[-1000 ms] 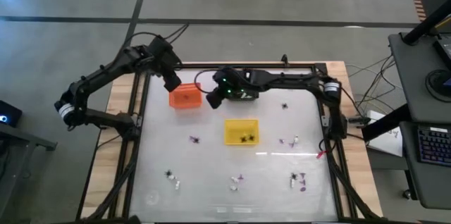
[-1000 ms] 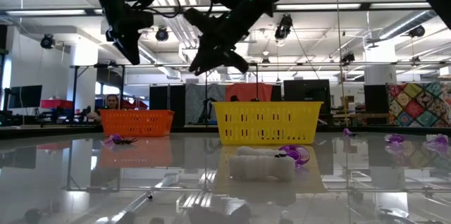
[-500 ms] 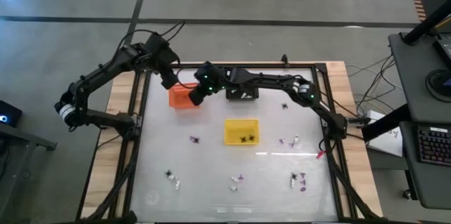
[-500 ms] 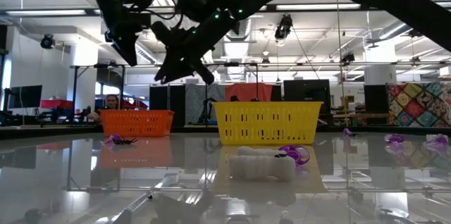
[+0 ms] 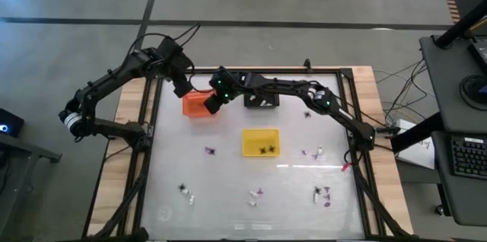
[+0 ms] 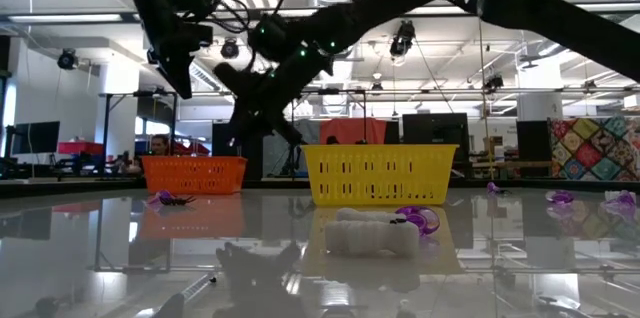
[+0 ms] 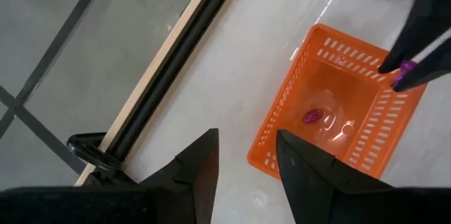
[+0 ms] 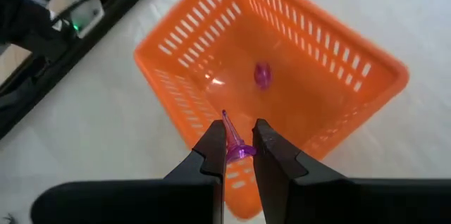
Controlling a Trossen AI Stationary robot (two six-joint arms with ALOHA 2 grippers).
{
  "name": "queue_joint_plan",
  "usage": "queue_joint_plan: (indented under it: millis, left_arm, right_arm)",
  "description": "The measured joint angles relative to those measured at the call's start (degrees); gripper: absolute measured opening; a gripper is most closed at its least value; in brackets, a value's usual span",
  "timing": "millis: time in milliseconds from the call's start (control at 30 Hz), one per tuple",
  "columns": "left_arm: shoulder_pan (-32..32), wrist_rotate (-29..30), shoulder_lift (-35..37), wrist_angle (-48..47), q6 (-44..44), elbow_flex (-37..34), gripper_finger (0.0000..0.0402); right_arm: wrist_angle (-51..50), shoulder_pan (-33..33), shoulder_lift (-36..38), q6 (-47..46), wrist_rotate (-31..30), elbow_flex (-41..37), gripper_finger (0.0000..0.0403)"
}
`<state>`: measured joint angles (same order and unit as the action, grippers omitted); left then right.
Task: Sort Halloween decoration
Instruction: Put the violet witch hat toy into the orange bin, then put the black spider toy into the yellow bin
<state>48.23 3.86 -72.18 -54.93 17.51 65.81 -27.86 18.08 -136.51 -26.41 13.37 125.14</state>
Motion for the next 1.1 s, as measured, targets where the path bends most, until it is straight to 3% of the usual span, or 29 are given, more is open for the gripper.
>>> queue_joint_plan:
  millis: [267, 733, 1000, 1100]
  left_arm:
    - [0.02, 0.00, 0.00, 0.04, -0.08, -0.05, 0.0125]
    - [0.00, -0.04, 0.00, -0.08, -0.04, -0.05, 0.0125]
    - [0.00, -6.31, 0.02, -3.70, -0.02, -0.05, 0.0125]
    - [-0.02, -6.47, 0.04, -3.76, -0.02, -0.05, 0.0125]
  right_arm:
    - [-0.03, 0.21, -1.02, -1.01, 0.63, 0.02, 0.0039]
    - [-0.94, 0.66, -0.19, -0.73, 0.14, -0.02, 0.0147]
    - [-20.39, 1.44, 6.01, 3.52, -0.19, 1.66, 0.0150]
    - [-28.53, 1.30, 8.86, 4.64, -4.44, 1.66, 0.0151]
